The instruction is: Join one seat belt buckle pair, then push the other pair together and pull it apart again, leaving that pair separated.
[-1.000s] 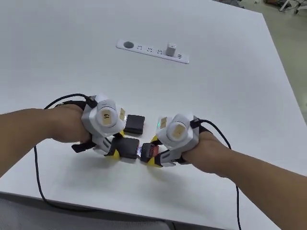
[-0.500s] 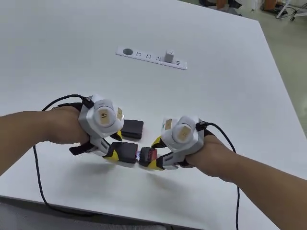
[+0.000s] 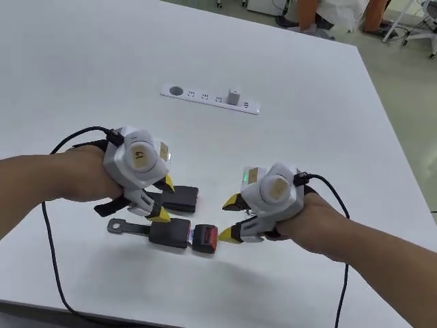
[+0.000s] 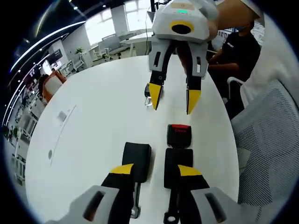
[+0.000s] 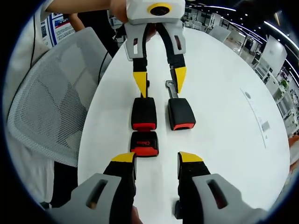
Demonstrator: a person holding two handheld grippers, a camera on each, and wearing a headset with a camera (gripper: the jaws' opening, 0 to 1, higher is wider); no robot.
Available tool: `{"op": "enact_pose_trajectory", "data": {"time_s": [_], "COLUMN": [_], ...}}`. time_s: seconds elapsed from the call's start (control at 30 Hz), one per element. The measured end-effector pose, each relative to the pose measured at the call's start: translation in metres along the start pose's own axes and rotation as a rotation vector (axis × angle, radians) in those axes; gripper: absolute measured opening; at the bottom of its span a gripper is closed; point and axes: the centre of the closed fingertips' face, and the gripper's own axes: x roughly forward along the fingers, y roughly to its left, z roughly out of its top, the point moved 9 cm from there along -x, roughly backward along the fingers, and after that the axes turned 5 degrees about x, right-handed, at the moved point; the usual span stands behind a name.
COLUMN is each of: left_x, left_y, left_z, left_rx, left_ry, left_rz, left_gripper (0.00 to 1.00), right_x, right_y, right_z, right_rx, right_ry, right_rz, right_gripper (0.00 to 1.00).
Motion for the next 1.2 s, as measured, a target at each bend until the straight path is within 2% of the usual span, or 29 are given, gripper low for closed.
{"op": "enact_pose_trajectory", "data": {"time_s": [0.3,0.37,0.47,0.6,0.73,0.87,0.93,1.03,1.2], "left_x": [0.013,0.015,0.023,0.030,0.039,0.044,0.049,0.050,0.054], "left_y": [0.023,0.024,0.031,0.033,0.040,0.041,0.042,0.040,0.040], "left_z": [-0.003,-0.002,-0.012,-0.012,-0.018,-0.019,-0.023,-0.022,-0.024], "left_rx": [0.003,0.010,0.010,0.007,0.030,0.052,0.057,0.066,0.086], "left_ry": [0.014,0.027,0.048,0.061,0.079,0.093,0.099,0.107,0.113], "left_rz": [-0.009,-0.018,-0.022,-0.034,-0.057,-0.083,-0.090,-0.105,-0.123], "left_gripper": [0.36,0.36,0.36,0.36,0.35,0.35,0.35,0.34,0.33], "right_x": [-0.020,-0.024,-0.028,-0.033,-0.032,-0.026,-0.026,-0.020,-0.020], "right_y": [-0.031,-0.040,-0.050,-0.059,-0.062,-0.067,-0.065,-0.066,-0.064], "right_z": [-0.029,-0.040,-0.054,-0.069,-0.081,-0.094,-0.092,-0.097,-0.099], "right_rx": [0.029,0.035,0.041,0.050,0.038,0.041,0.047,0.043,0.039], "right_ry": [0.036,0.052,0.078,0.100,0.139,0.164,0.168,0.184,0.198], "right_rz": [-0.048,-0.061,-0.076,-0.087,-0.066,-0.048,-0.035,-0.016,0.007], "right_gripper": [0.32,0.32,0.33,0.34,0.34,0.34,0.35,0.34,0.32]}}
